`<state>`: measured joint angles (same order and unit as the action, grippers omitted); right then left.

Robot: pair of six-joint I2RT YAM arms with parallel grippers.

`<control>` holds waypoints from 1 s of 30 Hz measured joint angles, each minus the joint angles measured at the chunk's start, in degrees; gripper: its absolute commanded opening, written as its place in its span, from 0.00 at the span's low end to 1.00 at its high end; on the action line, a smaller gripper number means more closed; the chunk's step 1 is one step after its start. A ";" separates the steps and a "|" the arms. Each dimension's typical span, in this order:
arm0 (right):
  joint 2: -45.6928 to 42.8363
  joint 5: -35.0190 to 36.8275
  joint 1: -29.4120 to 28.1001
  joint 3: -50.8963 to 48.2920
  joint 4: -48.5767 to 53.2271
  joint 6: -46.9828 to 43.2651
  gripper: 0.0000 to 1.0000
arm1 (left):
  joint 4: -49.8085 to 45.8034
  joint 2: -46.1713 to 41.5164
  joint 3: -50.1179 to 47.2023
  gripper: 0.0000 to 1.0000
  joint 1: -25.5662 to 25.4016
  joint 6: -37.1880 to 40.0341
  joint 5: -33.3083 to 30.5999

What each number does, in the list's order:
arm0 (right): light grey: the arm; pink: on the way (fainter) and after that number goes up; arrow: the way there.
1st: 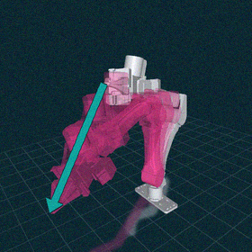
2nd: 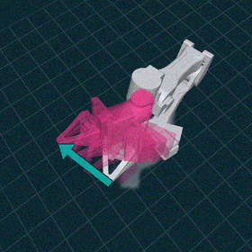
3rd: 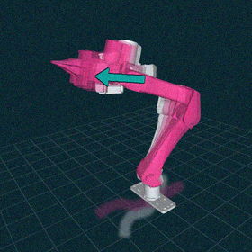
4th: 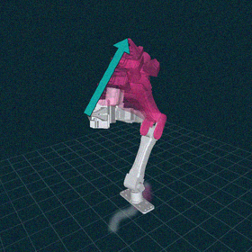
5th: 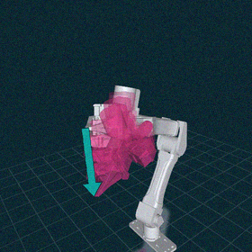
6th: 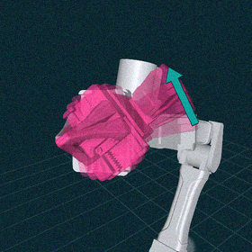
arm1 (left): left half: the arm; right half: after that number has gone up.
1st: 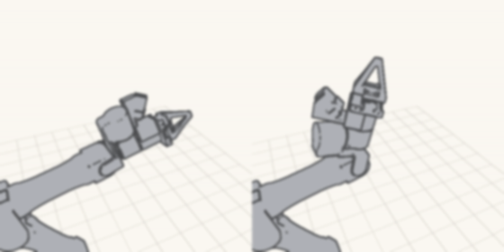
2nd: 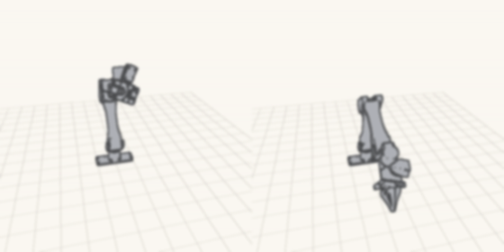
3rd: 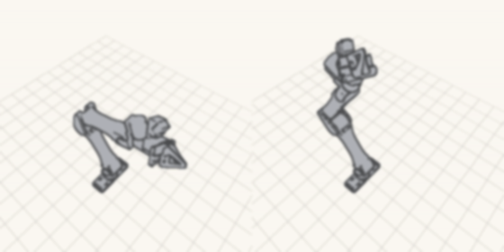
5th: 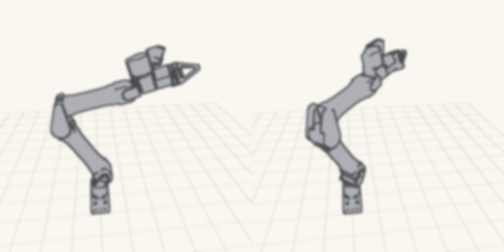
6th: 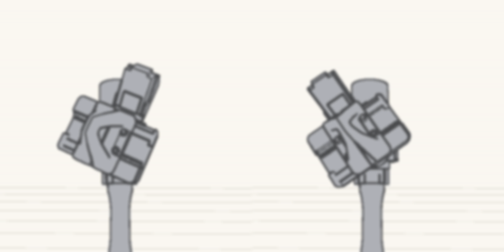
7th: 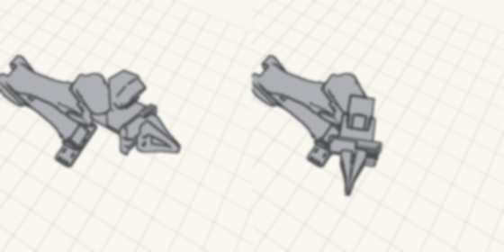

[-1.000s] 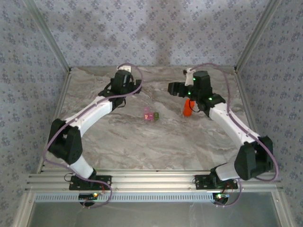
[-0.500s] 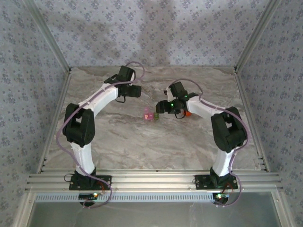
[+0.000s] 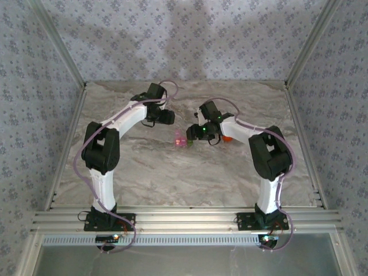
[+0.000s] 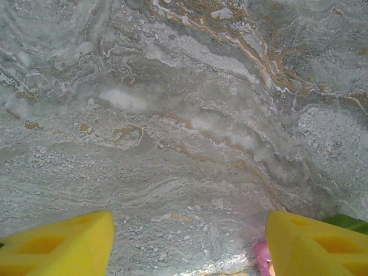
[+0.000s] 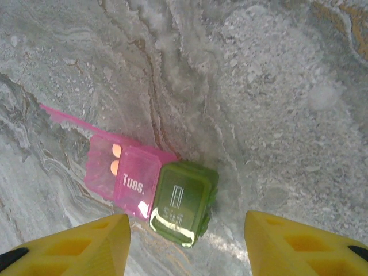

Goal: Sort the pills into containers

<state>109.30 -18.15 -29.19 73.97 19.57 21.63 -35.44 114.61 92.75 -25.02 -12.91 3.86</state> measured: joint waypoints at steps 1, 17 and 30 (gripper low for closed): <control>0.44 0.39 -0.07 0.37 0.11 0.00 0.56 | -0.02 0.07 0.00 0.69 0.00 0.00 0.22; 3.43 2.97 -1.11 1.40 2.12 -0.66 0.53 | -1.31 3.63 1.66 0.43 -0.28 0.92 2.34; 3.78 3.19 -1.14 1.64 2.12 -0.66 0.52 | -3.63 7.04 4.87 0.00 -1.05 1.68 4.28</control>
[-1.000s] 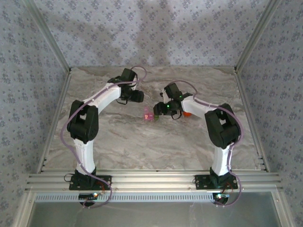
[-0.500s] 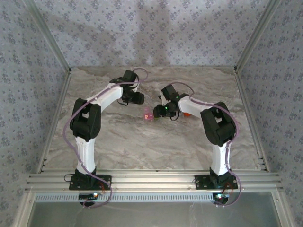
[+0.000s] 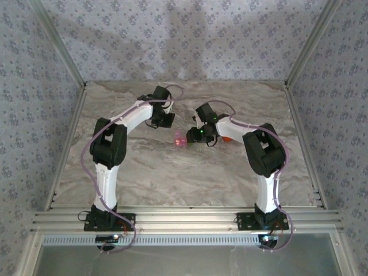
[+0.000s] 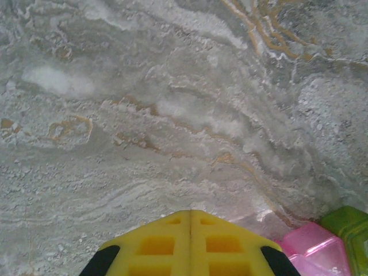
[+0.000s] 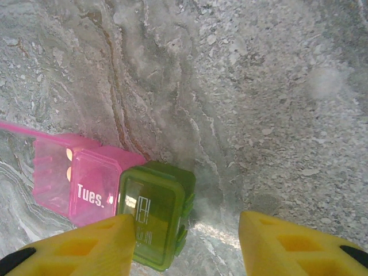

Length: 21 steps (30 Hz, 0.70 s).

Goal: Sort the pills into containers

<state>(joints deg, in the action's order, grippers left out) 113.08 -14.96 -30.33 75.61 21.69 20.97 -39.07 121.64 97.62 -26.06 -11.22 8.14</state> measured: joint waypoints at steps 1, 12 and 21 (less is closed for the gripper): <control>0.02 0.00 0.00 0.02 0.00 0.00 0.52 | 0.02 0.33 0.50 0.00 -0.11 0.00 0.09; 0.46 0.00 -0.11 0.59 0.00 0.02 0.51 | -1.44 3.69 3.80 0.00 -1.84 0.04 0.90; 0.63 0.02 -0.20 0.83 0.00 0.02 0.50 | -1.51 3.72 3.91 0.00 -2.25 0.04 1.77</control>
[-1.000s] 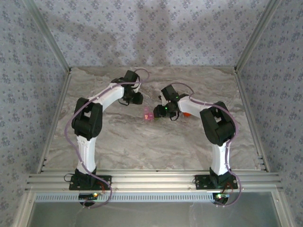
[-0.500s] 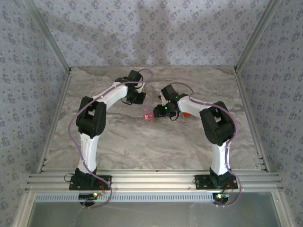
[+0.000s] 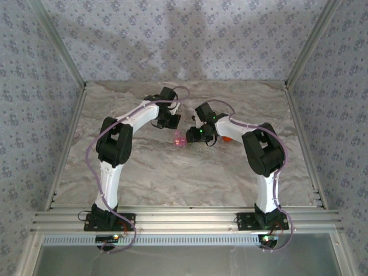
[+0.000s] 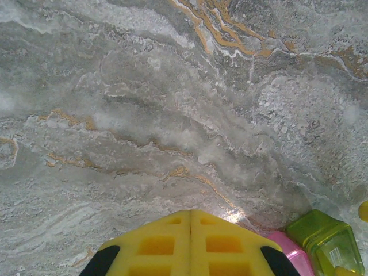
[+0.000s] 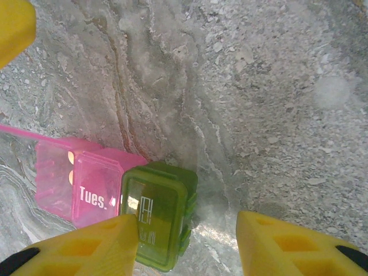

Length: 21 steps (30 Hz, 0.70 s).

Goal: Sort the pills into containers

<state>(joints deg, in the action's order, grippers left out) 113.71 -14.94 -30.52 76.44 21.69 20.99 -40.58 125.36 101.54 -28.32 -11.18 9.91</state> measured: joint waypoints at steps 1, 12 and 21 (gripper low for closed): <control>0.00 0.02 0.00 0.00 0.00 0.00 0.50 | 0.02 0.00 -0.02 0.00 -0.11 0.00 0.00; 0.24 0.02 0.00 0.24 0.00 -0.02 0.49 | 0.11 -2.56 -4.09 0.00 -1.11 -0.26 0.26; 0.37 0.00 -0.02 0.44 0.00 -0.02 0.48 | 0.79 -7.10 -5.38 0.00 -1.90 -0.68 1.27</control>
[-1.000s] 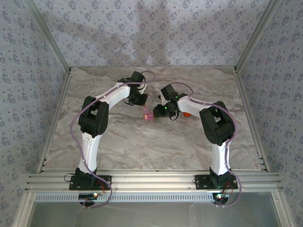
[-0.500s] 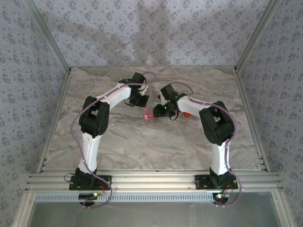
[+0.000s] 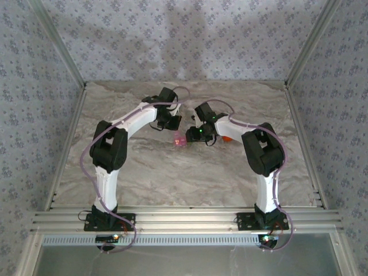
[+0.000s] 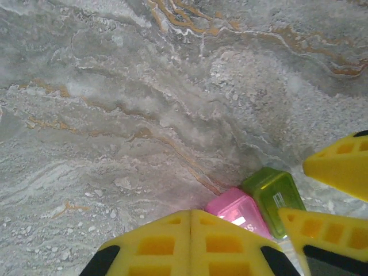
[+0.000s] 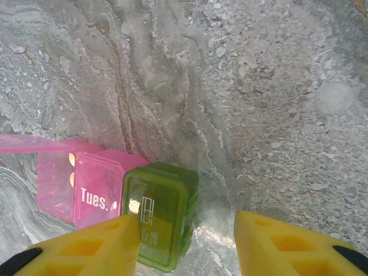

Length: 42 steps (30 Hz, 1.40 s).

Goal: Sort the pills into containers

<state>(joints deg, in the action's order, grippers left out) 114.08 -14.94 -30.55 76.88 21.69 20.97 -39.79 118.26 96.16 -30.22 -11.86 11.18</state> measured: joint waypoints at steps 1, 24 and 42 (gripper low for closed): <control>0.00 0.00 0.00 0.02 0.00 0.02 0.48 | 0.15 -0.11 -0.07 0.00 -0.13 -0.04 0.02; 0.15 0.02 0.02 0.22 0.02 0.00 0.47 | 2.78 -2.62 -7.52 0.00 -1.79 -1.31 0.68; 0.24 0.02 0.00 0.33 0.02 0.00 0.47 | 5.35 -5.01 -12.39 0.00 -2.91 -2.82 1.31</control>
<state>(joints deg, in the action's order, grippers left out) 114.32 -14.92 -30.55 77.21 21.71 20.97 -34.44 113.25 83.77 -33.12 -14.68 12.49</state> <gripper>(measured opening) 0.473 0.043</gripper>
